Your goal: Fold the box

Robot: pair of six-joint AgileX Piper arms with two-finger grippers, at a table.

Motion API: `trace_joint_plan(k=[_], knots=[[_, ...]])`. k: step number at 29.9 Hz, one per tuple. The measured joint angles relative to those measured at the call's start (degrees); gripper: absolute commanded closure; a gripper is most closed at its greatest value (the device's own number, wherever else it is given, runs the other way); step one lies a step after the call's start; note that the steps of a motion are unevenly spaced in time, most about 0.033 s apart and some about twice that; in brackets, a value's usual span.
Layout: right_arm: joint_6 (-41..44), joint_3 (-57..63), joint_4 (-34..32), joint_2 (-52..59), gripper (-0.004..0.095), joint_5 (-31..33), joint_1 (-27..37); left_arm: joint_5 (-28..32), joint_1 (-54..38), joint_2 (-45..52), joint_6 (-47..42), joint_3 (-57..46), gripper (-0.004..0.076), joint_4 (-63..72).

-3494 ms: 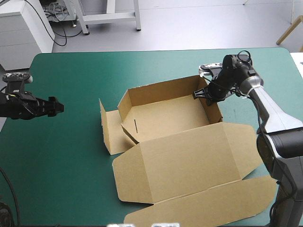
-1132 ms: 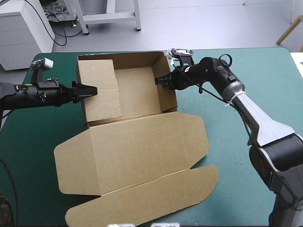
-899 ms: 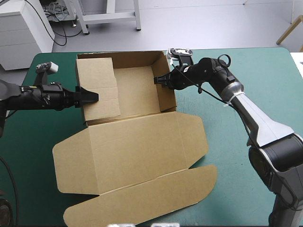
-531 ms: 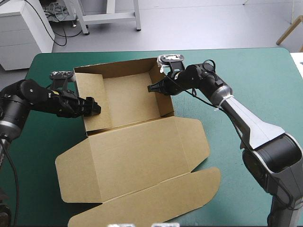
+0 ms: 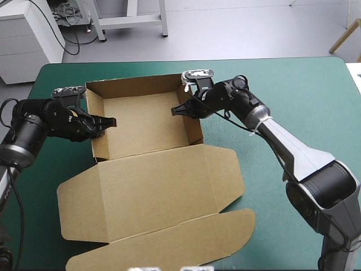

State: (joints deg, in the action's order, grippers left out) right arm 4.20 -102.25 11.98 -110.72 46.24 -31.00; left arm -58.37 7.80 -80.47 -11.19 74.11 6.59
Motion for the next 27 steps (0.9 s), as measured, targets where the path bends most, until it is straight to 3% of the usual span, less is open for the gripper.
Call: trace_joint_plan(k=[3,15,22,27], knots=[[1.04,0.0,-0.23,0.0,0.0926,0.56,-0.38,-0.21,0.0,-0.05,-1.05,-0.19,0.0732,-1.88],[3.31,-0.06,-3.42,0.0,0.0926,0.15,-2.43,-3.02,0.12,-1.85,-5.75,-0.17,0.0734,-7.38],[7.88,-0.1,-10.1,1.02,0.0927,5.58,-2.81,-6.34,1.88,-7.7,-5.63,4.6,0.0734,-6.59],[9.4,-0.12,-10.87,3.07,0.0927,10.79,-0.17,-8.09,5.07,-13.24,-4.85,10.98,0.0734,-6.59]])
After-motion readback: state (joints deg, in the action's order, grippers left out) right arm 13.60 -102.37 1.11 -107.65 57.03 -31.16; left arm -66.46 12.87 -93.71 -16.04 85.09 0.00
